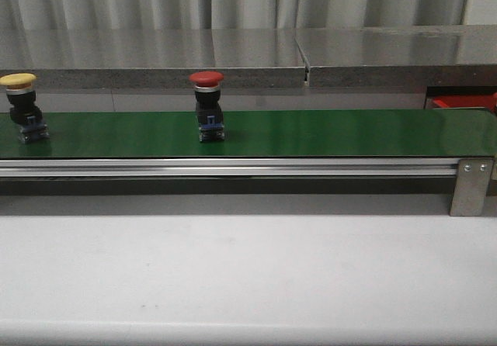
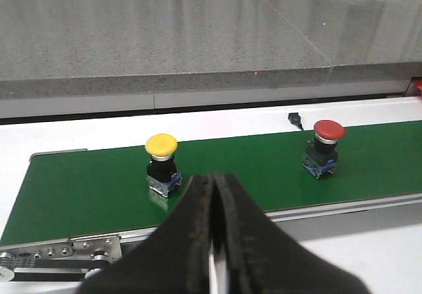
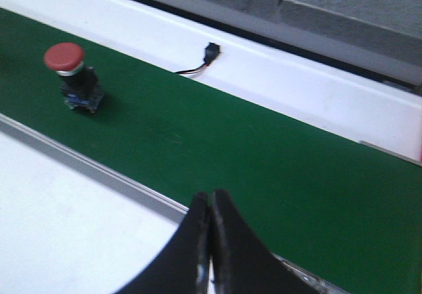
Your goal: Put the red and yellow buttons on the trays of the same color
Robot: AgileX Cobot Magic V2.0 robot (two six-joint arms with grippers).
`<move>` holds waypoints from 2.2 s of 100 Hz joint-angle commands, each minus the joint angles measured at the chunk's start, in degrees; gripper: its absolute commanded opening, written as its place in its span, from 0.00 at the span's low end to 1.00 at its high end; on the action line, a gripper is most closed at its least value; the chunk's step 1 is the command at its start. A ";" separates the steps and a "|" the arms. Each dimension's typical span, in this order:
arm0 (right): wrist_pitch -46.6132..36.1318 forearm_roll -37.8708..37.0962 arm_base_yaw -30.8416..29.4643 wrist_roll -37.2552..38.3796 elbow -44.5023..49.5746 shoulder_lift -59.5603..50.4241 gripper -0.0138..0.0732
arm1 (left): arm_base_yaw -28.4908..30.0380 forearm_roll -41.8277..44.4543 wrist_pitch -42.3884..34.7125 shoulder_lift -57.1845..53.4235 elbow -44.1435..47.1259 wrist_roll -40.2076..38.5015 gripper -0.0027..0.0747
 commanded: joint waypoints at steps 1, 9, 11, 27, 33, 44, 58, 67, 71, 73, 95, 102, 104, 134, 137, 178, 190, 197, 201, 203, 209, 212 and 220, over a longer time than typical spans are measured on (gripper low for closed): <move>-0.37 0.32 2.41 -0.58 -6.18 4.12 0.16 | -0.41 -1.67 -3.87 0.28 -1.36 -0.14 0.01; 1.17 0.32 4.44 -0.71 -9.95 8.06 0.37 | -0.41 -1.67 -3.87 0.28 -1.36 -0.14 0.01; 1.51 0.32 4.99 -0.71 -10.91 9.08 0.44 | -0.41 -1.67 -3.87 0.28 -1.36 -0.14 0.01; 5.20 0.44 8.63 -0.66 -17.57 16.03 0.83 | -0.41 -1.67 -3.87 0.28 -1.36 -0.14 0.01; 6.74 0.52 9.82 -0.66 -19.69 18.12 0.86 | -0.41 -1.67 -3.87 0.28 -1.36 -0.14 0.01; 8.19 0.75 11.75 -0.66 -22.90 21.75 0.85 | -0.41 -1.67 -3.87 0.28 -1.36 -0.14 0.01; 8.22 0.62 13.95 -0.71 -25.92 25.98 0.85 | -0.41 -1.67 -3.87 0.28 -1.36 -0.14 0.01; 6.73 0.42 14.72 -0.77 -27.34 28.70 0.85 | -0.41 -1.67 -3.87 0.28 -1.36 -0.14 0.01; 5.37 0.37 14.84 -0.77 -27.70 29.66 0.85 | -0.41 -1.67 -3.87 0.28 -1.36 -0.14 0.01; 4.64 0.43 14.84 -0.77 -27.83 30.20 0.85 | -0.41 -1.67 -3.87 0.28 -1.36 -0.14 0.01; 1.23 0.43 14.84 -0.77 -28.85 34.18 0.85 | -0.41 -1.67 -3.87 0.28 -1.36 -0.14 0.01; -0.10 0.43 14.84 -0.77 -28.85 35.01 0.85 | -0.41 -1.67 -3.87 0.28 -1.36 -0.14 0.01; -0.48 0.43 14.84 -0.77 -28.85 35.29 0.85 | -0.41 -1.67 -3.87 0.28 -1.36 -0.14 0.01; -5.06 0.43 14.73 -0.77 -28.85 38.39 0.85 | -0.41 -1.67 -3.87 0.28 -1.36 -0.14 0.01; -5.60 0.37 14.73 -0.77 -28.85 38.55 0.85 | -0.41 -1.67 -3.87 0.28 -1.36 -0.14 0.01; -7.49 0.32 14.73 -0.77 -28.73 40.57 0.26 | -0.41 -1.67 -3.87 0.28 -1.36 -0.14 0.01; -9.20 0.38 14.62 -0.71 -28.73 39.37 0.22 | -0.41 -1.67 -3.87 0.28 -1.36 -0.14 0.01; -9.56 0.38 14.06 -0.71 -28.73 38.06 0.22 | -0.41 -1.67 -3.87 0.28 -1.36 -0.14 0.01; -9.58 0.38 13.52 -0.71 -28.73 37.28 0.22 | -0.41 -1.67 -3.87 0.28 -1.36 -0.14 0.01; -9.58 0.38 13.07 -0.71 -28.73 36.75 0.22 | -0.41 -1.67 -3.87 0.28 -1.36 -0.14 0.01; -9.38 0.42 11.52 -0.71 -28.73 35.10 0.22 | -0.41 -1.67 -3.87 0.28 -1.36 -0.14 0.01; -9.21 0.42 10.27 -0.71 -28.73 34.37 0.22 | -0.41 -1.67 -3.87 0.28 -1.36 -0.14 0.01; -8.43 0.42 6.72 -0.71 -28.73 32.35 0.22 | -0.41 -1.67 -3.87 0.28 -1.36 -0.14 0.01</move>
